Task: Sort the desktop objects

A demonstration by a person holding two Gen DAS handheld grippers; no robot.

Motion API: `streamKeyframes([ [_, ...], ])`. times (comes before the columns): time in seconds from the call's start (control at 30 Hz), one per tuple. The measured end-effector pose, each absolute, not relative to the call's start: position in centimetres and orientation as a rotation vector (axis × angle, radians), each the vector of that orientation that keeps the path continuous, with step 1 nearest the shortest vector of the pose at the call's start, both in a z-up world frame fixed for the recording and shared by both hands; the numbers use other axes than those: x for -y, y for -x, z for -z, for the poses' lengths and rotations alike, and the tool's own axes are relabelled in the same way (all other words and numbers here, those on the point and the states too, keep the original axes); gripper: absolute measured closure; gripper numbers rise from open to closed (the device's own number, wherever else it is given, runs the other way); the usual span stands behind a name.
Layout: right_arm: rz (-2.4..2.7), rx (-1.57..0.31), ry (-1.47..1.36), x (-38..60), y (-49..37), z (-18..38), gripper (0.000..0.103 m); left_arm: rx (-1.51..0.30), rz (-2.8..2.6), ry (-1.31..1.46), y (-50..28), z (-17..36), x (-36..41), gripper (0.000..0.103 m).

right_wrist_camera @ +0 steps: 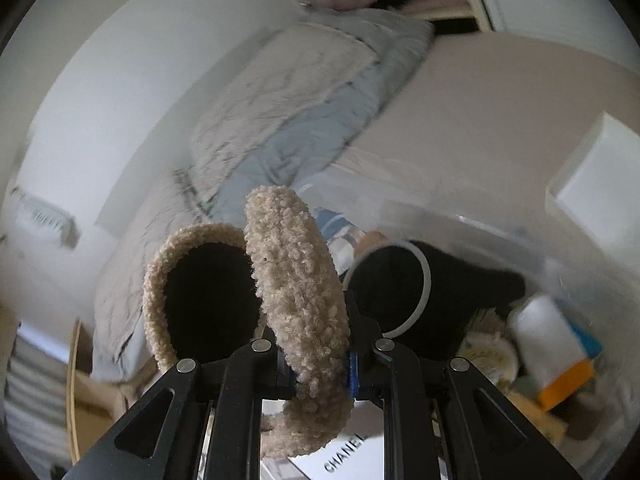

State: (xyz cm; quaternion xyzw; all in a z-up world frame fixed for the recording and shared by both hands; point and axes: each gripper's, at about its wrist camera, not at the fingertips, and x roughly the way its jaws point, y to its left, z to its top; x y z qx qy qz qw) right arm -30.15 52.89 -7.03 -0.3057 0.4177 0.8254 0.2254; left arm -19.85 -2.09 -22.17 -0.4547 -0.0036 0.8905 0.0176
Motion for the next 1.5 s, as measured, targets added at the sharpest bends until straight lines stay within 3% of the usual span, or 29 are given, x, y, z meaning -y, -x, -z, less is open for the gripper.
streamKeyframes([
  [0.2, -2.203, -1.271, 0.882, -52.0, 32.0, 9.0, 0.084, 0.013, -2.757, 1.427, 20.3, 22.5, 1.9, 0.07],
  [0.27, -2.22, -1.347, 0.926, -51.7, 32.8, 9.8, 0.076, 0.002, -2.756, 1.422, 20.2, 22.5, 1.7, 0.07],
  [0.3, -2.225, -1.373, 0.952, -51.5, 33.0, 10.1, 0.068, 0.0, -2.757, 1.421, 20.2, 22.4, 1.7, 0.07],
  [0.4, -2.251, -1.368, 0.994, -50.5, 33.5, 10.2, 0.024, 0.001, -2.755, 1.414, 20.1, 22.3, 1.7, 0.07],
  [0.43, -2.273, -1.33, 0.984, -50.2, 33.4, 9.8, 0.021, 0.003, -2.755, 1.414, 20.1, 22.3, 1.7, 0.07],
  [0.6, -2.325, -1.124, 0.976, -50.2, 33.0, 7.4, 0.021, 0.012, -2.754, 1.411, 20.1, 22.2, 1.7, 0.07],
  [0.77, -2.461, -0.735, 0.953, -48.9, 31.2, 4.3, 0.021, 0.02, -2.753, 1.398, 20.0, 22.0, 1.7, 0.07],
  [0.8, -2.486, -0.651, 0.943, -48.3, 30.8, 3.9, 0.025, 0.02, -2.753, 1.394, 19.9, 21.9, 1.7, 0.07],
  [0.83, -2.516, -0.545, 0.935, -47.4, 30.5, 3.4, 0.043, 0.018, -2.753, 1.391, 19.9, 21.8, 1.7, 0.07],
  [0.9, -2.572, -0.381, 0.965, -46.0, 30.0, 3.0, 0.068, 0.017, -2.755, 1.386, 19.8, 21.8, 1.7, 0.07],
  [0.93, -2.605, -0.338, 0.998, -45.3, 29.9, 3.1, 0.069, 0.016, -2.756, 1.384, 19.8, 21.7, 1.6, 0.07],
  [1.03, -2.709, -0.294, 1.127, -43.2, 30.5, 4.0, 0.082, 0.018, -2.759, 1.38, 19.7, 21.6, 1.6, 0.07],
  [1.5, -2.673, -0.365, 1.304, -40.9, 34.7, 8.5, 0.083, 0.039, -2.761, 1.407, 19.9, 22.0, 2.3, 0.07],
])
